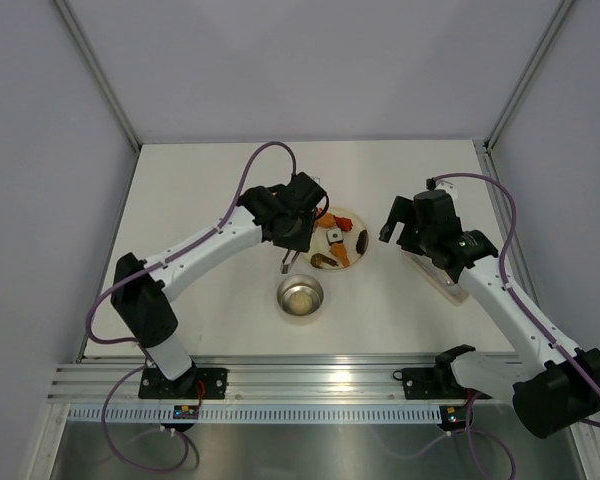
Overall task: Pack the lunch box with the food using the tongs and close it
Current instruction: Pick up the fake food from the plate, then place the fake food in the packing box.
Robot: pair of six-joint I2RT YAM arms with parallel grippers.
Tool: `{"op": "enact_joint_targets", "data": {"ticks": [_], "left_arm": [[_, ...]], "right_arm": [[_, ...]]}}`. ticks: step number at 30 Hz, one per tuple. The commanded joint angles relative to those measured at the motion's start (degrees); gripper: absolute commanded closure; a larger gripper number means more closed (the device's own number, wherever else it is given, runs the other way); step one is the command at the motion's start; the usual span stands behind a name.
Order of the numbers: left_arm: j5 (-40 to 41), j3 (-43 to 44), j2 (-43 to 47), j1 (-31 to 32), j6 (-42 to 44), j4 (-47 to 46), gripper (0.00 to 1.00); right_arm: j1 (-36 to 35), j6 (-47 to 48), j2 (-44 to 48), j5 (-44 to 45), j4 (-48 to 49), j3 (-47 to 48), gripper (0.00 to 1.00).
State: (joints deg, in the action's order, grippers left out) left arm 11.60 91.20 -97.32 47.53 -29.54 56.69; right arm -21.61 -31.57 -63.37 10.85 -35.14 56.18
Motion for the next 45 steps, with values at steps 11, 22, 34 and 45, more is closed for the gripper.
{"op": "enact_joint_targets", "data": {"ticks": [11, 22, 34, 45], "left_arm": [[-3.8, -3.6, 15.0, 3.4, 4.1, 4.7, 0.79], [-6.5, -14.7, 25.8, 8.1, 4.0, 8.4, 0.79], [-7.7, -20.2, 29.5, 12.8, 1.1, 10.4, 0.79], [-5.1, -21.7, 27.5, 13.1, 0.3, 10.1, 0.57]], "right_arm": [[-0.1, -0.7, 0.9, 0.1, 1.2, 0.5, 0.00], [-0.1, -0.6, -0.3, -0.3, 1.7, 0.7, 0.01], [-0.1, -0.8, -0.3, -0.7, 1.6, 0.7, 0.00], [-0.1, -0.7, 0.0, -0.6, 1.2, 0.7, 0.01]]}}
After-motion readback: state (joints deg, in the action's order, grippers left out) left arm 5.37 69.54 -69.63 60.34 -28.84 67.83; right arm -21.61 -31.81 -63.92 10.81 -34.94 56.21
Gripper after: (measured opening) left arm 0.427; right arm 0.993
